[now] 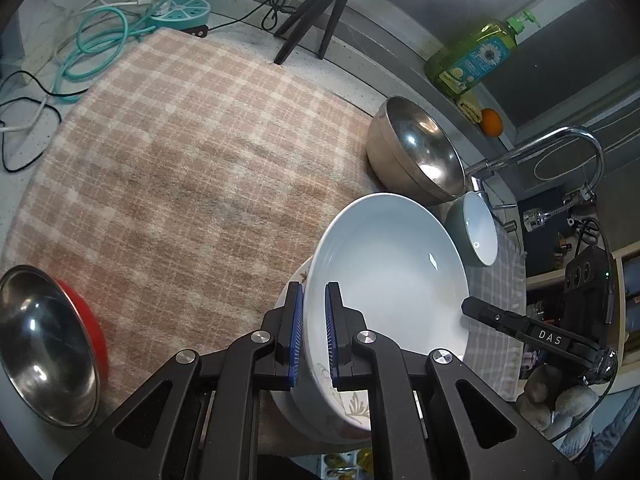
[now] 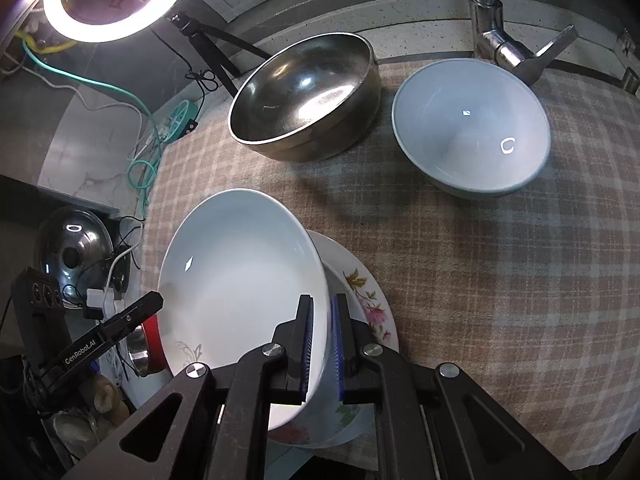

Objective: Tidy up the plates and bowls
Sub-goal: 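Carry the white plate over the stacked flowered plates, then lower the white plate onto the flowered plate stack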

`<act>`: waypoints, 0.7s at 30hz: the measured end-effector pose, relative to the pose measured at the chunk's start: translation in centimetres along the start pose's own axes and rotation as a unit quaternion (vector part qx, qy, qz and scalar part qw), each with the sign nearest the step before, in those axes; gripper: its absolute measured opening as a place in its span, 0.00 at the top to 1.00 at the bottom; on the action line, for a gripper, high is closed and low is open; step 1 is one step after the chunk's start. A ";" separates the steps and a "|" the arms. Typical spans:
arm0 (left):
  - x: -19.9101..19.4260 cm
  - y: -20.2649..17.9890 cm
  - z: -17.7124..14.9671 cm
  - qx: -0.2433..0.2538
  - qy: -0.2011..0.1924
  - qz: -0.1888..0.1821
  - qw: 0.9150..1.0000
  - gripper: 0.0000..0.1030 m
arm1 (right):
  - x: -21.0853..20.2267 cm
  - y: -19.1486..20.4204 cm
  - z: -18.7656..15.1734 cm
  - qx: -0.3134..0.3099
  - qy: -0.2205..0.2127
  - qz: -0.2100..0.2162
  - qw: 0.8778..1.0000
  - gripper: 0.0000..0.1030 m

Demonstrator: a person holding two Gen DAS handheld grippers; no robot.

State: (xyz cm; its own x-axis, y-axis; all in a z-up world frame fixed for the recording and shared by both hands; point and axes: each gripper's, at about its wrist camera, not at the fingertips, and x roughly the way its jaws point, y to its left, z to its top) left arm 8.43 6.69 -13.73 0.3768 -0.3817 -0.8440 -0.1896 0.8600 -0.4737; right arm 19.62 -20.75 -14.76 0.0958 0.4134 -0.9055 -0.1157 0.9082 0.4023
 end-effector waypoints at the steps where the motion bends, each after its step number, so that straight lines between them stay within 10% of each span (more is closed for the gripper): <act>1: 0.0 -0.1 -0.2 0.000 0.000 0.000 1.000 0.92 | -0.1 -0.2 -0.2 0.000 0.001 0.000 1.000 0.91; 21: 0.5 -0.6 -3.0 -0.010 0.001 0.003 1.000 0.92 | -0.2 -2.1 -1.8 -0.005 0.014 0.001 1.000 0.91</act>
State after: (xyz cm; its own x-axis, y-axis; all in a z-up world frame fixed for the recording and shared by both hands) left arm 6.03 5.00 -14.65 0.3742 -0.3762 -0.8476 -0.2100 0.8559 -0.4726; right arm 18.07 -22.86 -15.62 0.0680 0.4130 -0.9082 -0.1264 0.9065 0.4028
